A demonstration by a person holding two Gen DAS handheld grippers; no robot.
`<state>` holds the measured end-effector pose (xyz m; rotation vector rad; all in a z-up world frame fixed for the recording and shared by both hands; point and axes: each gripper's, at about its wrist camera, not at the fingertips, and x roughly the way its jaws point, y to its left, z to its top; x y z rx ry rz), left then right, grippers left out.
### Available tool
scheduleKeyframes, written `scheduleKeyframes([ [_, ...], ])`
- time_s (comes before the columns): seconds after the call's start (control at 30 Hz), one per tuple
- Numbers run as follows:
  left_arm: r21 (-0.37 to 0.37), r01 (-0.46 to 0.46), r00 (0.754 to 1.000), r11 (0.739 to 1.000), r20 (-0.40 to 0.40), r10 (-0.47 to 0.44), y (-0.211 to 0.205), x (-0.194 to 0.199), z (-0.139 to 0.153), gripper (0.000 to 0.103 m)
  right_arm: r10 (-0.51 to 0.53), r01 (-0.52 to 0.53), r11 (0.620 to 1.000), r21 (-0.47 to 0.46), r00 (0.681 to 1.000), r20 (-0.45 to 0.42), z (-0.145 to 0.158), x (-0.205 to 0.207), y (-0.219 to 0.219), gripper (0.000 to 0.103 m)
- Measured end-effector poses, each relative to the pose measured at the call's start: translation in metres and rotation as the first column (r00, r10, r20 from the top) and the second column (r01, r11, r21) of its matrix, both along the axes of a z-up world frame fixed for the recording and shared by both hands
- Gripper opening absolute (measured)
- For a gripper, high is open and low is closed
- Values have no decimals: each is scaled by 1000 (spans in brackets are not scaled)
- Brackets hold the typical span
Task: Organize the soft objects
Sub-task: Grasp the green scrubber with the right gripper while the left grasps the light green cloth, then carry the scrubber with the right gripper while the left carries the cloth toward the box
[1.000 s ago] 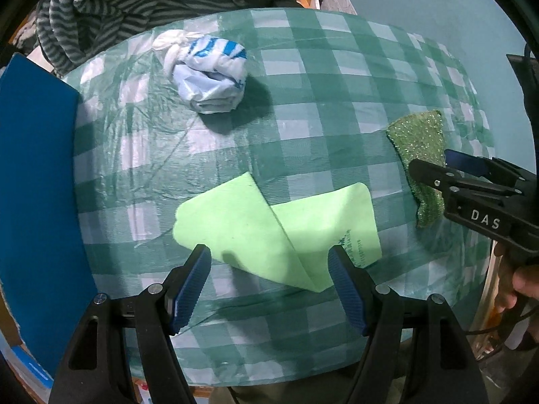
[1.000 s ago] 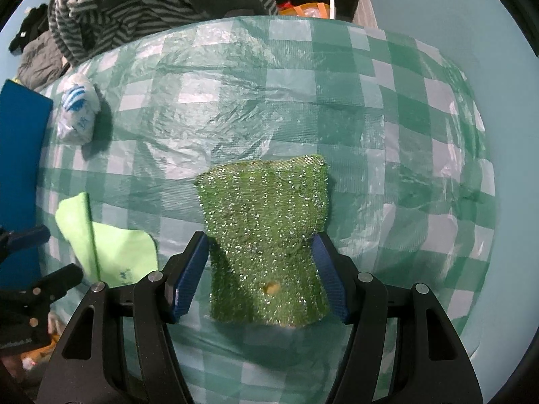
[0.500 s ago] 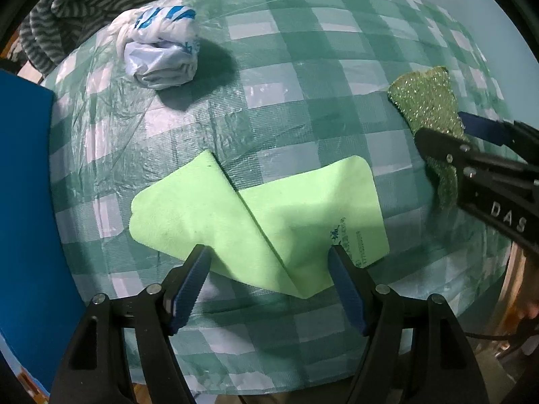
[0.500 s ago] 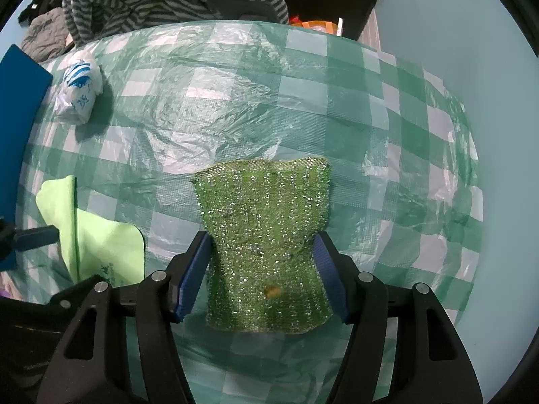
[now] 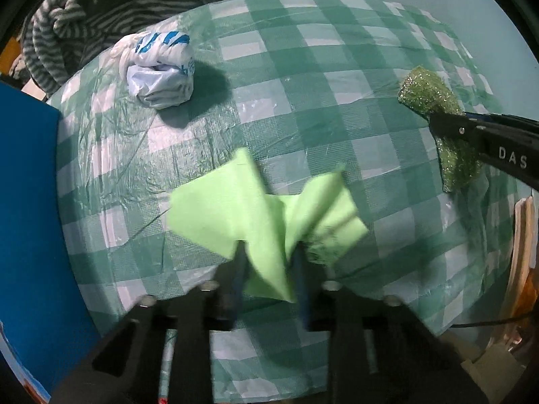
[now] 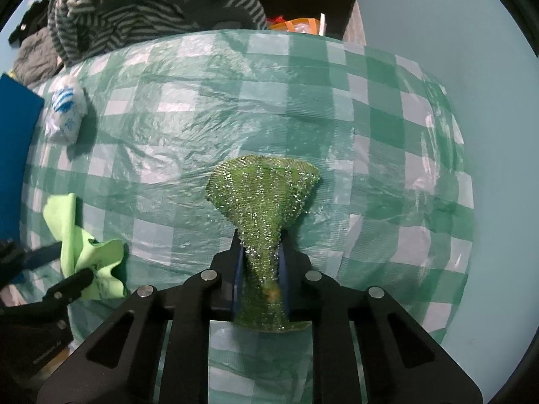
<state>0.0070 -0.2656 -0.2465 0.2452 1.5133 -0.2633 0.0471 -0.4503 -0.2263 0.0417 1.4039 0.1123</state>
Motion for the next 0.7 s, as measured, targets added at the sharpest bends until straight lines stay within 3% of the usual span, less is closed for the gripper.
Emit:
scheduleKeyframes([
  [0.13, 3, -5, 1000, 1000, -2, 5, 1, 2, 7, 11, -25, 24, 998, 53, 1000, 14, 7, 1, -5, 15],
  [0.7, -66, 20, 992, 998, 122, -12, 34, -11, 62, 10, -27, 16, 990, 141, 997, 76, 54, -14, 3, 15],
])
